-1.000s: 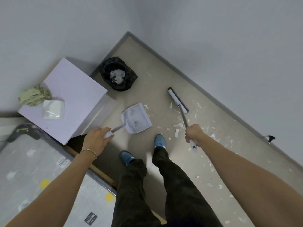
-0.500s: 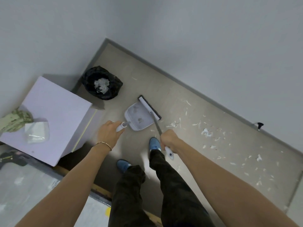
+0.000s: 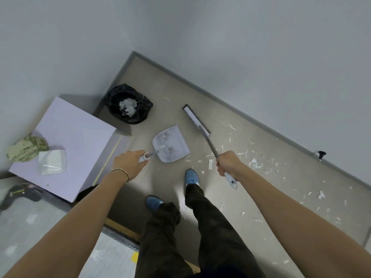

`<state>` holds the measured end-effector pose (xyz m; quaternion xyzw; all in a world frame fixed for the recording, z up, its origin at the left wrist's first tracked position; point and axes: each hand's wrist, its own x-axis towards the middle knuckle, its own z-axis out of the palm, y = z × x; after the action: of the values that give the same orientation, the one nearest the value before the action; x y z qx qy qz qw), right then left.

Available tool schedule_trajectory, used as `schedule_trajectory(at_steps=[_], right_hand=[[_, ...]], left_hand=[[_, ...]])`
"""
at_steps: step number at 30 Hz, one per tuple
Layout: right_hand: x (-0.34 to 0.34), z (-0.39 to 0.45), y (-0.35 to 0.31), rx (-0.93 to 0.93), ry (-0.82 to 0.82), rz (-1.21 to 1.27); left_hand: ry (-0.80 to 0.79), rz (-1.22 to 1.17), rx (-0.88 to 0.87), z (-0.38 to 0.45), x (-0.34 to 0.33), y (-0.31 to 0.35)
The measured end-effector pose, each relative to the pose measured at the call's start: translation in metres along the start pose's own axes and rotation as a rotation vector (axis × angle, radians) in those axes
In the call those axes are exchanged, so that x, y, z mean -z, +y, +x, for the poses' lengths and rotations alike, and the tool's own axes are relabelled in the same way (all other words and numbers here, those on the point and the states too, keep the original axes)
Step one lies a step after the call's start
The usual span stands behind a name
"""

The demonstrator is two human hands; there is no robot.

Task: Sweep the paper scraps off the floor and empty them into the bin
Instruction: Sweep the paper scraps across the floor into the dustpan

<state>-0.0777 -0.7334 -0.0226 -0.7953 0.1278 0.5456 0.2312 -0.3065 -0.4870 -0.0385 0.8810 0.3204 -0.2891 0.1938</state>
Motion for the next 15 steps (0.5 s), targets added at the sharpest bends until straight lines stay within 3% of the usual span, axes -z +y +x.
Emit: schedule_trajectory(at_steps=[3, 8, 15], right_hand=[[-0.011, 0.022, -0.001, -0.044, 0.047, -0.015], [-0.041, 0.011, 0.000, -0.017, -0.031, -0.104], [-0.053, -0.004, 0.012, -0.079, -0.154, 0.127]], left_hand=[[-0.010, 0.045, 0.027, -0.001, -0.003, -0.005], [-0.026, 0.065, 0.045, 0.000, -0.011, -0.011], [-0.042, 0.062, 0.079, -0.002, -0.013, -0.010]])
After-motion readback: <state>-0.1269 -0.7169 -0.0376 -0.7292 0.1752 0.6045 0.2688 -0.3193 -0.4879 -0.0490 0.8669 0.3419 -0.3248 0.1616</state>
